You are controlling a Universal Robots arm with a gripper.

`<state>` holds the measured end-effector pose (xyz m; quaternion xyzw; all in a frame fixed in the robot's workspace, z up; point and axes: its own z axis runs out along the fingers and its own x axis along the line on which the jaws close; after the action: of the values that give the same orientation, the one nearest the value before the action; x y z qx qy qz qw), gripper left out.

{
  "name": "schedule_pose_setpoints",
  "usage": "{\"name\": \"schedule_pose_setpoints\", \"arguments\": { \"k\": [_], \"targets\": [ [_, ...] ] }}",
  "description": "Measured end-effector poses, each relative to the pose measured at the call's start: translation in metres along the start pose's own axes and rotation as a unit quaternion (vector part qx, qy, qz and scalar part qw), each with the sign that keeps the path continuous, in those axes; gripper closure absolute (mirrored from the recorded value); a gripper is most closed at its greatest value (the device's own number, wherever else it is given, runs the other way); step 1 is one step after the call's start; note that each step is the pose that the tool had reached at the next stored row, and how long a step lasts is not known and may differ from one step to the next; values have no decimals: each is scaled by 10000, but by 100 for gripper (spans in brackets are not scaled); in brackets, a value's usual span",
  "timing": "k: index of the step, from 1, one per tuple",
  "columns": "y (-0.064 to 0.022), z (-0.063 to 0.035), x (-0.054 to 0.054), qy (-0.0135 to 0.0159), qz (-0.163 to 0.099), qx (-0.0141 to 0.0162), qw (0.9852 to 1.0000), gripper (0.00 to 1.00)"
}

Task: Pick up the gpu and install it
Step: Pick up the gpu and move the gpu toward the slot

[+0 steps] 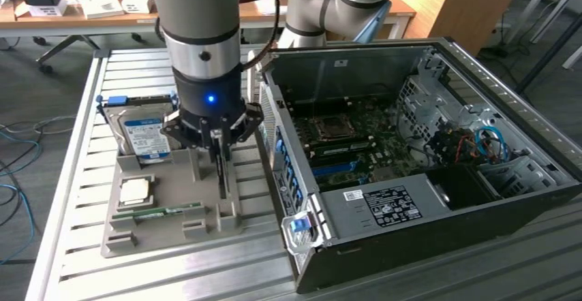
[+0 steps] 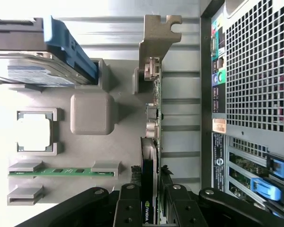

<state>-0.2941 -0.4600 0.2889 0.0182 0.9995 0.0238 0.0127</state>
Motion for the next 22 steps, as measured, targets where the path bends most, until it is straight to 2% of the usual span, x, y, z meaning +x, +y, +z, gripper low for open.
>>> {"name": "schedule_pose_setpoints", "arguments": {
  "k": [6,11,17,22],
  "targets": [
    [13,-259,-7,0,0,0,10000,74],
    [20,-412,-10,1,0,-1,10000,74],
    [23,-477,-12,0,0,-2,10000,74],
    [24,-493,-12,1,0,-1,10000,74]
  ]
}}
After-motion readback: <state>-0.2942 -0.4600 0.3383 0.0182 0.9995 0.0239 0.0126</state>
